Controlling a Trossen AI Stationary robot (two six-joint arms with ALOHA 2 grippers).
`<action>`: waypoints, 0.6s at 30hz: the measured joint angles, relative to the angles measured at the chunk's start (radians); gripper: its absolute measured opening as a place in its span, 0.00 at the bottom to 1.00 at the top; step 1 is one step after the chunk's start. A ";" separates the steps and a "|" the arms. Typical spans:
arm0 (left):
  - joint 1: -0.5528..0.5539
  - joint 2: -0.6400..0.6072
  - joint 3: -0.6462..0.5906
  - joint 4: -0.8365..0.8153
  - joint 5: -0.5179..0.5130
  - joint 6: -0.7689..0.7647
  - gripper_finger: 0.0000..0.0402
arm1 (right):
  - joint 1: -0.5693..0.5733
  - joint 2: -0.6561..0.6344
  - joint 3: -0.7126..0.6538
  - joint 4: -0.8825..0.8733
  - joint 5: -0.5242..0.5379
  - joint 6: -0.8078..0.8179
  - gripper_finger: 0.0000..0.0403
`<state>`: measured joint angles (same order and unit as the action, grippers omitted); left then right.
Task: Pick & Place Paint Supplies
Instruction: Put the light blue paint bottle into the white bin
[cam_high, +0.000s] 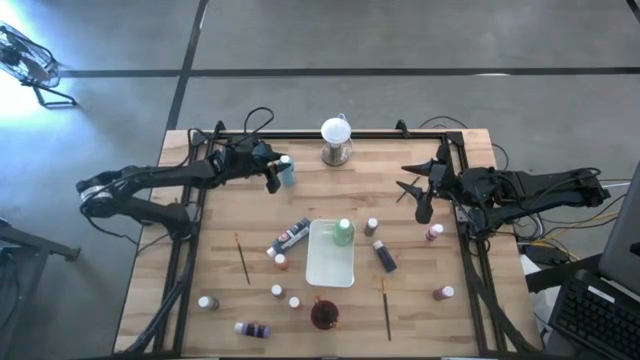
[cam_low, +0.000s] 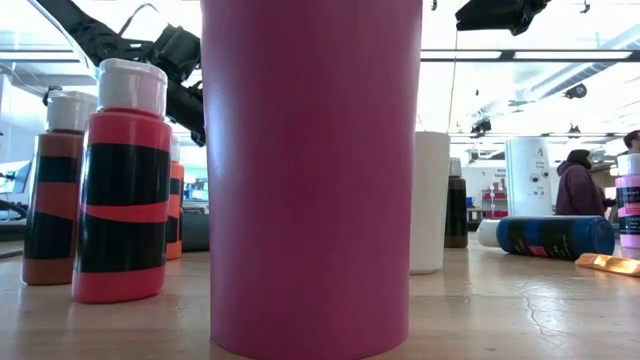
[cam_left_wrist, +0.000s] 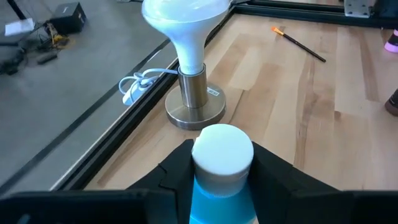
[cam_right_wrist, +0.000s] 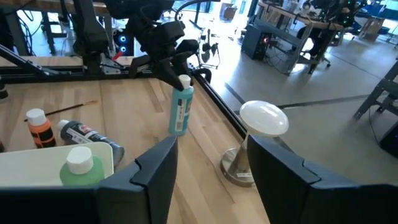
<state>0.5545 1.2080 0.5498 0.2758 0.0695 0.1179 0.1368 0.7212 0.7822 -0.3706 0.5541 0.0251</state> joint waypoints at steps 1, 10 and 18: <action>0.000 -0.004 0.002 -0.008 0.006 -0.009 0.30 | 0.000 0.000 0.000 0.000 0.001 -0.001 0.46; -0.006 -0.091 0.039 -0.007 0.176 -0.082 0.30 | 0.000 0.000 -0.001 0.000 0.023 0.000 0.42; -0.049 -0.147 0.088 -0.047 0.328 -0.123 0.30 | 0.000 0.000 -0.001 0.001 0.026 0.000 0.42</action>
<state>0.5055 1.0611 0.6381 0.2290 0.3972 -0.0048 0.1368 0.7216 0.7815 -0.3698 0.5796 0.0250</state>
